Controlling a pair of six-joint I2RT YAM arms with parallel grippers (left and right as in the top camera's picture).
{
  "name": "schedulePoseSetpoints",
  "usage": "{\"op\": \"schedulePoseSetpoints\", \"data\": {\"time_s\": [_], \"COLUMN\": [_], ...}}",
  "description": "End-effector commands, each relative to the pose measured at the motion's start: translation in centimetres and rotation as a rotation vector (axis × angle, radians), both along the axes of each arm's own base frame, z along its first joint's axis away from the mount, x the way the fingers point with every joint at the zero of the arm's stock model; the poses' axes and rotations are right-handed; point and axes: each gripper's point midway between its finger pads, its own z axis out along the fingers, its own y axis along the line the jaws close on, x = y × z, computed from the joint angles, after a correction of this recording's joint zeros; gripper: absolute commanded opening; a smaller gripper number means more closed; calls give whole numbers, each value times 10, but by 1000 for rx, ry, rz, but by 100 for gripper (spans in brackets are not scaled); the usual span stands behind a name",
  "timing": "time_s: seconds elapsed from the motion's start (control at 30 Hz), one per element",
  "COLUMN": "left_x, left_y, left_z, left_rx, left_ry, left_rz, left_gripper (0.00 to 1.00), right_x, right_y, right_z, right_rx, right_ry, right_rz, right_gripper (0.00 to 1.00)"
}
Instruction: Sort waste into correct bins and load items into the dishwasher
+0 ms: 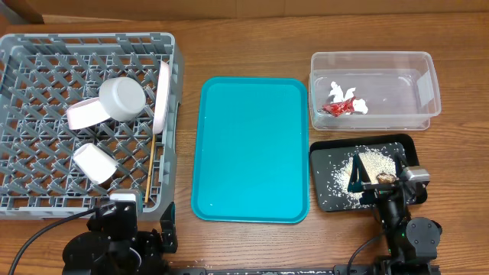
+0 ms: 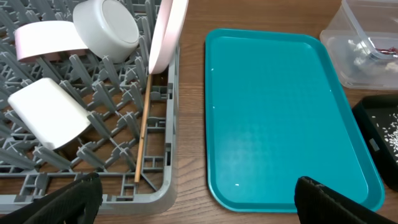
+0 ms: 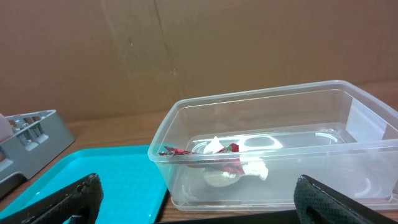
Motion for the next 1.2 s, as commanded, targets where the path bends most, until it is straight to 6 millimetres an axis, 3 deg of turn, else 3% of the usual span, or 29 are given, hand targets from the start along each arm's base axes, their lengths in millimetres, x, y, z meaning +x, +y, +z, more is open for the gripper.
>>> {"op": "schedulePoseSetpoints", "data": {"time_s": [0.0, 0.43, 0.57, 0.7, 0.73, 0.83, 1.0, 1.17], "left_x": [-1, -1, 18, 44, 66, 85, 100, 102], "left_y": [-1, 0, -6, -13, -22, -27, -26, -21], "left_z": [1, -1, -9, -35, -47, -47, -45, -62], "left_rx": [12, 18, 18, -41, -86, -94, -82, -63], "left_ry": [-10, -11, -141, -284, -390, -506, -680, -629], "left_rz": [-18, -12, -50, -62, -93, -126, -125, -93], "left_gripper": [100, 100, 100, 100, 100, 100, 100, 100], "right_x": [0, 0, 0, 0, 0, 0, 0, 0], "right_y": [-1, -1, -1, -1, -1, -1, -1, -1], "right_z": [-3, -3, -3, -3, -3, -3, -3, -3], "right_rx": [2, 2, 2, 2, 2, 2, 2, 2], "right_ry": [0, 0, 0, 0, 0, 0, 0, 0], "right_rz": [-7, -7, -7, -7, -7, -7, -7, -7], "right_gripper": [100, 100, 100, 100, 100, 100, 100, 100]}}
